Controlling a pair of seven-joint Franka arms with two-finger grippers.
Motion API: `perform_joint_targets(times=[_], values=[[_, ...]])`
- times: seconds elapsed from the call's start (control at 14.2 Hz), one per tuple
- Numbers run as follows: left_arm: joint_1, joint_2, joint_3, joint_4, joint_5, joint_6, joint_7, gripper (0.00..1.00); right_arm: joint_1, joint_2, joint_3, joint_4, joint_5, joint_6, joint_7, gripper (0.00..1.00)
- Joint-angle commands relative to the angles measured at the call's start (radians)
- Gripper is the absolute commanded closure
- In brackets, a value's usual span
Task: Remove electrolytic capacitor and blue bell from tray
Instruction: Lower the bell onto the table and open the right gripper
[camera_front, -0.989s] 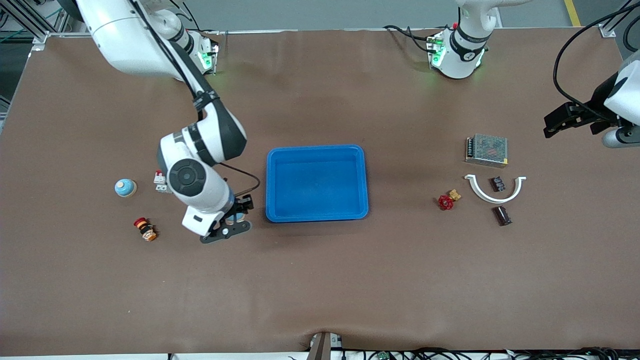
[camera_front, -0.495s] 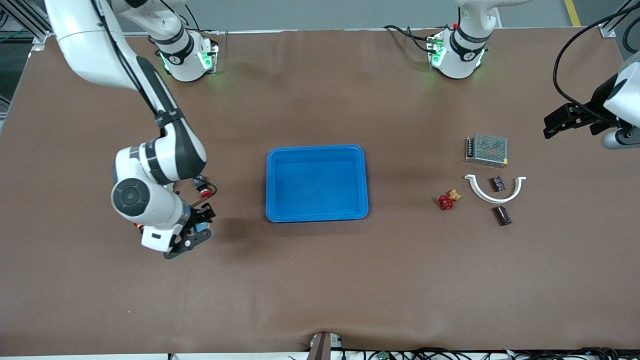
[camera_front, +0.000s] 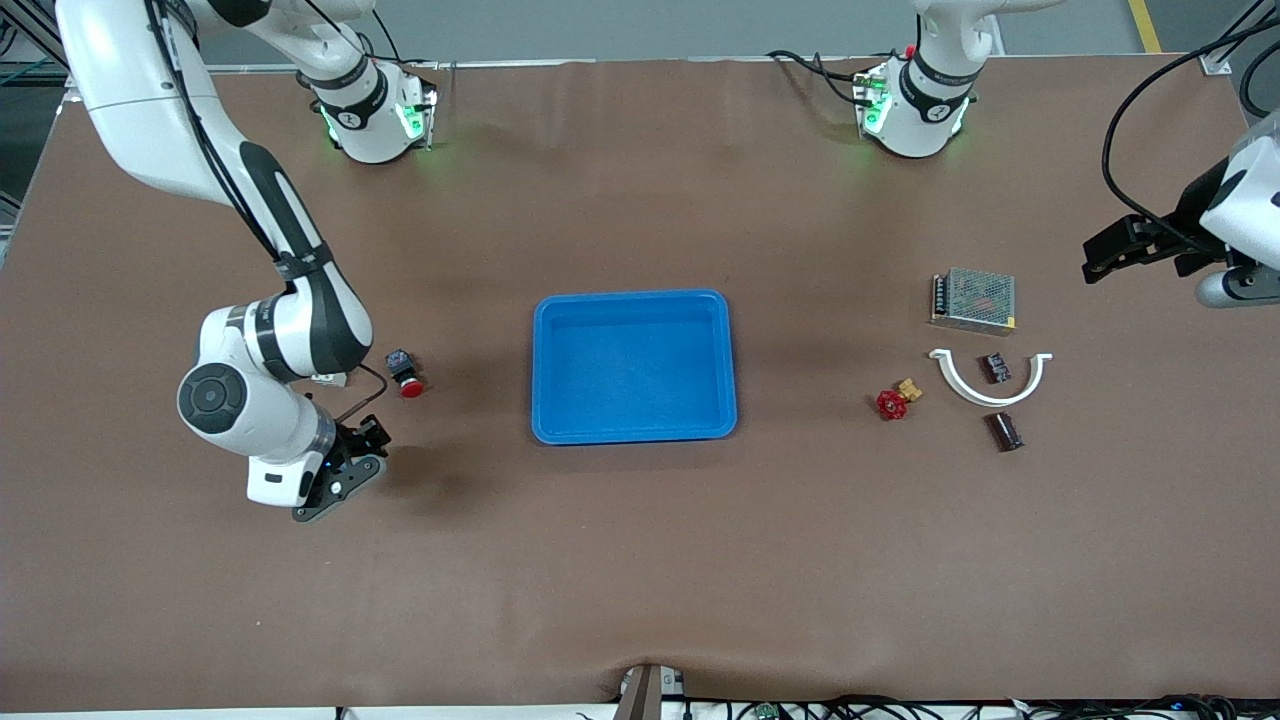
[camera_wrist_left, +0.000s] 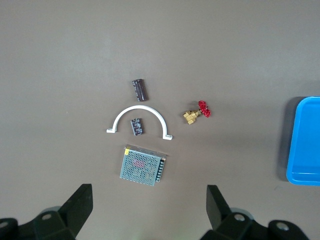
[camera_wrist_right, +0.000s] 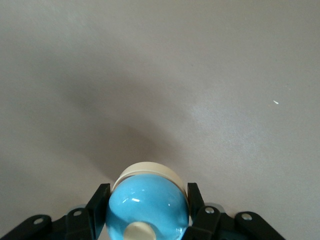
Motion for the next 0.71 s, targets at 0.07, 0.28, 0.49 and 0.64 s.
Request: perform_joint_targets(times=[0.07, 0.28, 0.49, 0.64], values=[[-0.005, -0.002, 0.005, 0.007, -0.004, 0.001, 0.012, 0.00, -0.040, -0.014, 0.020, -0.085, -0.019, 0.095, -0.028, 0.58], [-0.005, 0.003, 0.005, 0.007, -0.004, 0.001, 0.008, 0.00, -0.051, -0.009, 0.020, -0.102, -0.019, 0.126, -0.029, 0.58], [-0.006, 0.002, 0.005, 0.009, 0.005, 0.001, 0.003, 0.00, -0.075, 0.012, 0.022, -0.108, -0.016, 0.171, -0.085, 0.58], [-0.006, -0.003, 0.002, 0.007, 0.004, -0.001, 0.000, 0.00, -0.077, 0.014, 0.022, -0.115, -0.016, 0.182, -0.086, 0.58]])
